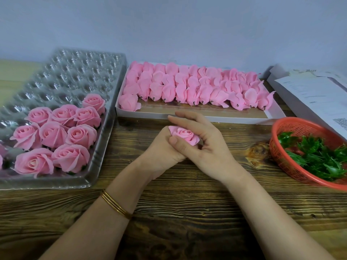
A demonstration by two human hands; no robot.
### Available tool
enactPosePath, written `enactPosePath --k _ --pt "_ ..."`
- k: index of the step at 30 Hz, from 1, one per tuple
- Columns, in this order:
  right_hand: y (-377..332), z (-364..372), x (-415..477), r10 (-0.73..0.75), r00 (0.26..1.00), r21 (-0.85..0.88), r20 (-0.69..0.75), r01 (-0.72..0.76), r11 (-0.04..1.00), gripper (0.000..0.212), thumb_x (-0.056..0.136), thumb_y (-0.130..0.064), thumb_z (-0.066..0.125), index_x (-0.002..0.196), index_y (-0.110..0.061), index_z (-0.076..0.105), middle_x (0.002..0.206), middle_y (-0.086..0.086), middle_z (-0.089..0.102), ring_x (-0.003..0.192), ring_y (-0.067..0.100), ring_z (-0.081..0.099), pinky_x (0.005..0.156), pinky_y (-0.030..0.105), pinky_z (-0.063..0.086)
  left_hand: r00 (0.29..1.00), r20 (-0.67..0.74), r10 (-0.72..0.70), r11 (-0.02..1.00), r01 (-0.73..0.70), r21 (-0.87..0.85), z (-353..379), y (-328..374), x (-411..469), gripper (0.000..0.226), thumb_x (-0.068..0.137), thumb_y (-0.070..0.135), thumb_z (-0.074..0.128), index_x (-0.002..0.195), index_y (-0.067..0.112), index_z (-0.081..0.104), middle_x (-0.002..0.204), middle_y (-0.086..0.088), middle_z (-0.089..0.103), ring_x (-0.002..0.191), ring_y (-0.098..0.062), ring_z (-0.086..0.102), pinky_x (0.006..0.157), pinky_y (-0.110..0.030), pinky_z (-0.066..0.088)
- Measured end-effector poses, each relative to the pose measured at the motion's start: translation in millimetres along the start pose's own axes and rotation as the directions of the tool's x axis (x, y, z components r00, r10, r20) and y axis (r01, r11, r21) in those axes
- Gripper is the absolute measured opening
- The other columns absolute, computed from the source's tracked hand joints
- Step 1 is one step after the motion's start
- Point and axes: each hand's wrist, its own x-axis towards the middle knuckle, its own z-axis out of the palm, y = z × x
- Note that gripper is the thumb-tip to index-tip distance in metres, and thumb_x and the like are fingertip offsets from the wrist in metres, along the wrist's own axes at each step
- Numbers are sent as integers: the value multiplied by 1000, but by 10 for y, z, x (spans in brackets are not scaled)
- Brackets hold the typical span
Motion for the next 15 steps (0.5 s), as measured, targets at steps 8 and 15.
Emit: enactPosePath --k 8,15 --pt "-13 23 0 2 999 -30 -39 -3 1000 53 84 -36 68 132 -13 62 132 -4 57 124 0 51 105 18 38 992 -48 117 991 -119 -61 87 154 12 13 64 28 69 74 30 77 75 14 70 79 4 63 77 -18 51" --pt "-68 27 -34 9 994 2 -104 -9 1000 74 83 -54 56 143 -11 48 135 -2 51 123 9 52 104 23 42 987 -143 72 995 -81 -60 28 82 70 7 85 -18 61 89 -20 56 83 -23 57 82 -30 53 77 -45 45"
